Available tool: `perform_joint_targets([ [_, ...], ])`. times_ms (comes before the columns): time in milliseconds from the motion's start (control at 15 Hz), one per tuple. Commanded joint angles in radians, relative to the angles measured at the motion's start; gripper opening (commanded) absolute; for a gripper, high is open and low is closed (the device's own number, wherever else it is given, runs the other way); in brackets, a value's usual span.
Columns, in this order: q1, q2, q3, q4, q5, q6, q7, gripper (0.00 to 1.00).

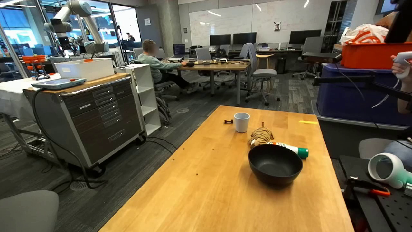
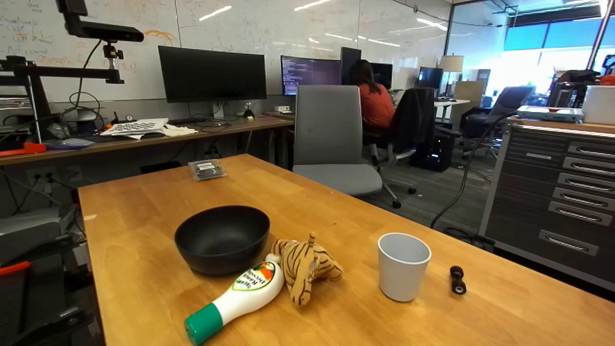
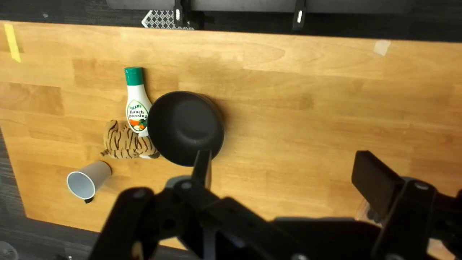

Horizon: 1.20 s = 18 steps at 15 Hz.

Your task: Pick this stuffed tiger and place it in the bowl

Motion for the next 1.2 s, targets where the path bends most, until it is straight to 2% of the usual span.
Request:
perform_joint_targets([
  [0, -0.045, 0.005, -0.003, -0.002, -0.023, 0.099, 0.136, 1.0],
  [400, -0.173, 0.029, -0.017, -0.034, -0.078, 0.26, 0.31, 1.0],
  [733, -0.28, 0.096, -0.076, -0.053, -0.139, 0.365, 0.457, 1.0],
  [1133, -0.306, 0.222, -0.146, -0.042, -0.154, 0.461, 0.526, 1.0],
])
